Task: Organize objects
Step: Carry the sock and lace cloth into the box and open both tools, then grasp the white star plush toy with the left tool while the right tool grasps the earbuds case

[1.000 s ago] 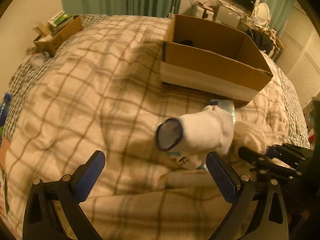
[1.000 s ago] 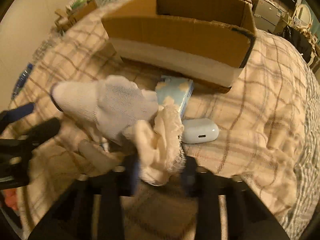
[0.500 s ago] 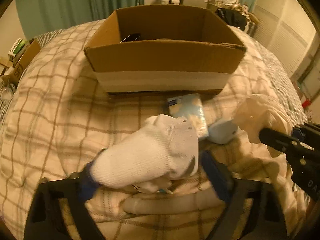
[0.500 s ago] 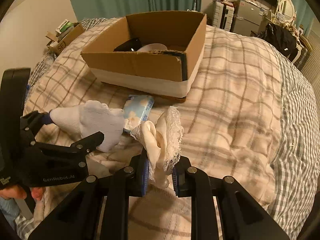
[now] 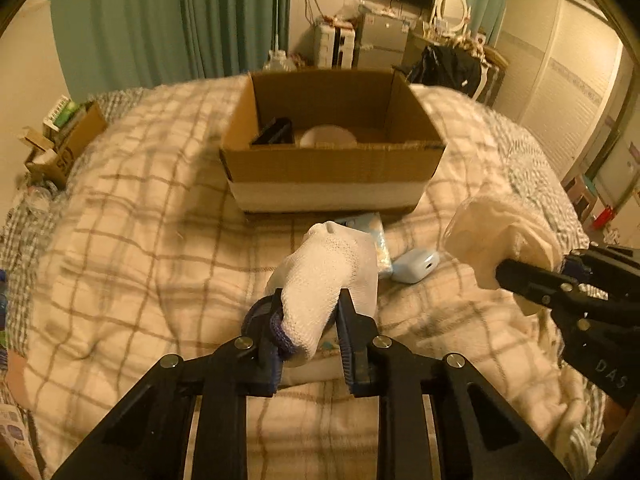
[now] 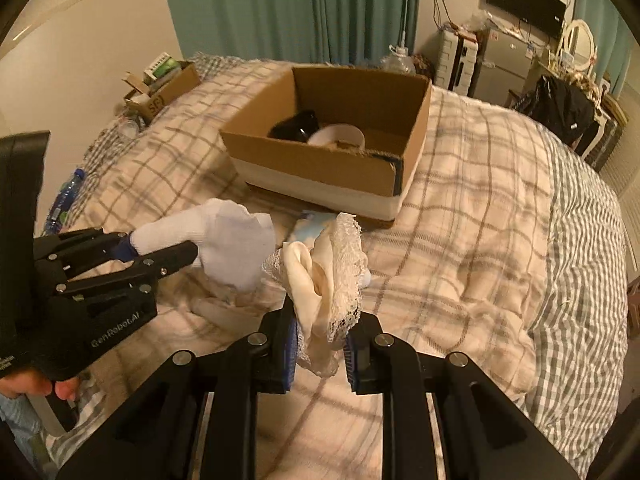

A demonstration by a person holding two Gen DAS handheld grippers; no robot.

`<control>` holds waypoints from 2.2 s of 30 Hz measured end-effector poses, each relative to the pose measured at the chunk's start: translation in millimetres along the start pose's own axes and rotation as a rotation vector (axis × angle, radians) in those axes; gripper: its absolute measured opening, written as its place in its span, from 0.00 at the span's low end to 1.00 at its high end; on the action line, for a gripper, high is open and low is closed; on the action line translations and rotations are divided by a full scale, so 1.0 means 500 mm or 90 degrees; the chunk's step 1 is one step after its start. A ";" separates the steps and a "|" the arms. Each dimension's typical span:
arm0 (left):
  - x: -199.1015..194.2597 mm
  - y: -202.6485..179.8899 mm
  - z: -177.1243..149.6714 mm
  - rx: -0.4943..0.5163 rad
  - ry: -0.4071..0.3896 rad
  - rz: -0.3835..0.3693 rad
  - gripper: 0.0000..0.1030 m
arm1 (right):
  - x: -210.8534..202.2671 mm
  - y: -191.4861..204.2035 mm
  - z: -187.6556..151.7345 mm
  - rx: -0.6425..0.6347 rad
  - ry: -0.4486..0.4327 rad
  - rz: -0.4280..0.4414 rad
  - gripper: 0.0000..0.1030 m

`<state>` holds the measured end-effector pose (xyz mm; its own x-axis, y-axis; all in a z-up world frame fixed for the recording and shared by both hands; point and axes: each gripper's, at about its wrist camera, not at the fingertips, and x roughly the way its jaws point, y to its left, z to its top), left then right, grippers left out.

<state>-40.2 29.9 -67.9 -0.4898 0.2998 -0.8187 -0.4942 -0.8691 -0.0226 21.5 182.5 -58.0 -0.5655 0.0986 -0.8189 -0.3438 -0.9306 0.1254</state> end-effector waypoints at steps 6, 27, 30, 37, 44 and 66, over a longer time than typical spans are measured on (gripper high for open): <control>-0.074 0.010 0.018 -0.008 -0.039 0.006 0.22 | -0.064 0.023 0.008 -0.011 -0.034 0.000 0.17; -0.043 0.040 0.317 0.019 -0.115 0.010 0.22 | -0.047 -0.016 0.301 -0.051 -0.119 -0.009 0.17; 0.016 0.041 0.351 0.030 -0.106 0.026 0.22 | 0.011 -0.043 0.341 -0.037 -0.103 -0.009 0.17; 0.136 0.050 0.365 0.032 -0.083 0.022 0.23 | 0.129 -0.095 0.379 -0.016 -0.080 -0.014 0.15; 0.182 0.056 0.358 0.010 -0.075 0.009 0.69 | 0.154 -0.105 0.373 0.003 -0.105 -0.022 0.39; -0.160 0.067 0.163 -0.039 -0.157 0.090 1.00 | -0.186 -0.053 0.164 0.017 -0.180 -0.073 0.88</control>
<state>-76.2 8.7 43.9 -0.7138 0.2542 -0.6526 -0.3684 -0.9288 0.0412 21.6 226.8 60.6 -0.7063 0.3005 -0.6409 -0.4355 -0.8982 0.0588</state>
